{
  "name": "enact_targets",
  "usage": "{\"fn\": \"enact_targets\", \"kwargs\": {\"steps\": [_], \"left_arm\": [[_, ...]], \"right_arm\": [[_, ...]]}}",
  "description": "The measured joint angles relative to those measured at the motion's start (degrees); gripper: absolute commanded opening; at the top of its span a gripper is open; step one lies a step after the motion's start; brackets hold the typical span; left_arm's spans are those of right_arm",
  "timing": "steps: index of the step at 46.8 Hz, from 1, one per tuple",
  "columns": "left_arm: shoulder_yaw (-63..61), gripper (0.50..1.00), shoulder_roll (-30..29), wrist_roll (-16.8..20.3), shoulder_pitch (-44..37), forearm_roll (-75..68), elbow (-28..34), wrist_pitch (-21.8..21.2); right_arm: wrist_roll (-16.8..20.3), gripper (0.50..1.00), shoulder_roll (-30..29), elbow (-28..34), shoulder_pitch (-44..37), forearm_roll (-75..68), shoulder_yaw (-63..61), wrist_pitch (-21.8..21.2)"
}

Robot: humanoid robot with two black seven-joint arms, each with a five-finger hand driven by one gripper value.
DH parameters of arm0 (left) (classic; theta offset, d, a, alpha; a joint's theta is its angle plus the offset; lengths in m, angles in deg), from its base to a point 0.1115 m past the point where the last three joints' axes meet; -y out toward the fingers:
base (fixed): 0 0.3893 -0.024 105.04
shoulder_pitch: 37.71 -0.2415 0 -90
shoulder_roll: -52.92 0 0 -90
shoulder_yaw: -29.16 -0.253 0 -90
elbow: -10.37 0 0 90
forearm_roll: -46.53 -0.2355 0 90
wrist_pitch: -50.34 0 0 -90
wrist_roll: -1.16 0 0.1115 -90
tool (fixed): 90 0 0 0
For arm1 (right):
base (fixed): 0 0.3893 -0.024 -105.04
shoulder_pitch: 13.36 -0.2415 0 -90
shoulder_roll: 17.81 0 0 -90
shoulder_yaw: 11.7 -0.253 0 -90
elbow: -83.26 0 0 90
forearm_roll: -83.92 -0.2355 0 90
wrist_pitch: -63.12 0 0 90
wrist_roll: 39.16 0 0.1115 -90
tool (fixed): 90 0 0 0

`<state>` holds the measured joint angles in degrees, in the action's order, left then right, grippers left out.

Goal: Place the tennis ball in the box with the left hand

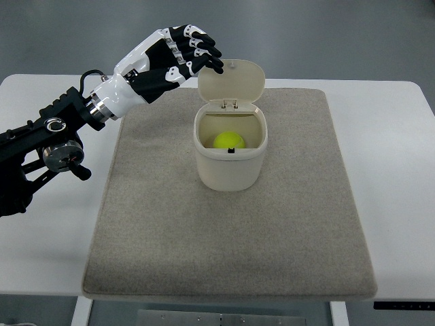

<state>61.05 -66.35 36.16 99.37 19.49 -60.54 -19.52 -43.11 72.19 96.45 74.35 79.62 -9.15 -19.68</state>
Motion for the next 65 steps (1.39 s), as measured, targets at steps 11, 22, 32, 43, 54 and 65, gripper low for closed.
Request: {"fn": "enact_targets", "kwargs": {"steps": [11, 22, 32, 43, 54, 65], "left_arm": [[2.86, 0.576, 0.44, 0.00, -3.14, 9.20, 1.97, -3.43], [3.01, 0.581, 1.93, 0.00, -3.66, 18.99, 6.56, -7.55], [3.35, 0.596, 4.88, 0.00, -2.40, 23.90, 16.34, -8.88], [7.63, 0.702, 9.15, 0.00, -1.37, 24.92, 27.13, -8.76], [9.73, 0.921, 11.90, 0.00, 1.63, 26.96, 38.02, -11.41], [10.28, 0.919, 11.93, 0.00, 2.15, 27.79, 42.55, -11.77]], "right_arm": [[0.00, 0.903, 0.00, 0.00, 0.00, -0.01, 0.00, 0.00], [0.01, 0.901, 0.00, 0.00, 0.01, -0.02, 0.00, 0.02], [0.00, 0.901, 0.00, 0.00, 0.00, -0.02, 0.00, 0.02], [0.00, 0.903, 0.00, 0.00, 0.00, -0.03, 0.00, 0.02], [0.00, 0.903, 0.00, 0.00, -0.01, -0.02, 0.00, 0.02], [0.00, 0.903, 0.00, -0.01, 0.00, -0.02, 0.00, 0.01]]}}
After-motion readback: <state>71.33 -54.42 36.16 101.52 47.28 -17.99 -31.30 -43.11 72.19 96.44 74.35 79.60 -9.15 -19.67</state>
